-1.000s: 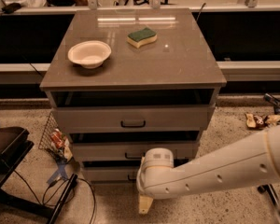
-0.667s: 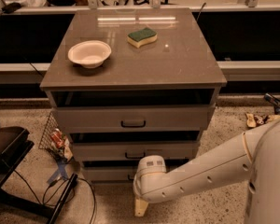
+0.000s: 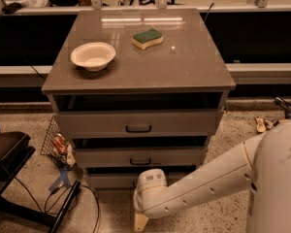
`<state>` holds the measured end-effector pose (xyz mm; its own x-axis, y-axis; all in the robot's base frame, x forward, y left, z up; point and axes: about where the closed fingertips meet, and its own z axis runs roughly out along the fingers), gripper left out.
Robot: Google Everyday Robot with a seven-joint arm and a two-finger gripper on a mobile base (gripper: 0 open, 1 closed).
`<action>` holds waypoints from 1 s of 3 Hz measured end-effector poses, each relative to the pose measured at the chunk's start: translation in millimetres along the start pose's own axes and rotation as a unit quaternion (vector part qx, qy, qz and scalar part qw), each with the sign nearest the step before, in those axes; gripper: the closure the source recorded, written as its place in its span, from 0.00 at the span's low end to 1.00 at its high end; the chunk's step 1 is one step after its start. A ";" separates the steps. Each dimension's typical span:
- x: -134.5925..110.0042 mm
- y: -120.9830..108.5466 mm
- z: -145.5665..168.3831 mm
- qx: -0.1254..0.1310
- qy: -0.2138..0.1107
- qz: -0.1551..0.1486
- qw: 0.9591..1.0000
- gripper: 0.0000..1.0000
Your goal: Open bottom drawer
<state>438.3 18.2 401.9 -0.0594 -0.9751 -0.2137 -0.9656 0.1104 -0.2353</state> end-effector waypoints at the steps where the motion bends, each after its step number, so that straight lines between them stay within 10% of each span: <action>1: -11.5 24.9 46.7 -0.024 -0.022 0.012 0.999 0.00; 3: -21.1 15.2 212.7 -0.048 -0.080 0.008 0.996 0.00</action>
Offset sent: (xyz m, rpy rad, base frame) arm -0.0006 0.0690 -0.1929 0.2153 0.1142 0.0555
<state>478.6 81.3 201.2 -0.0415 -0.9291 -0.3674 -0.9852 0.0993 -0.1398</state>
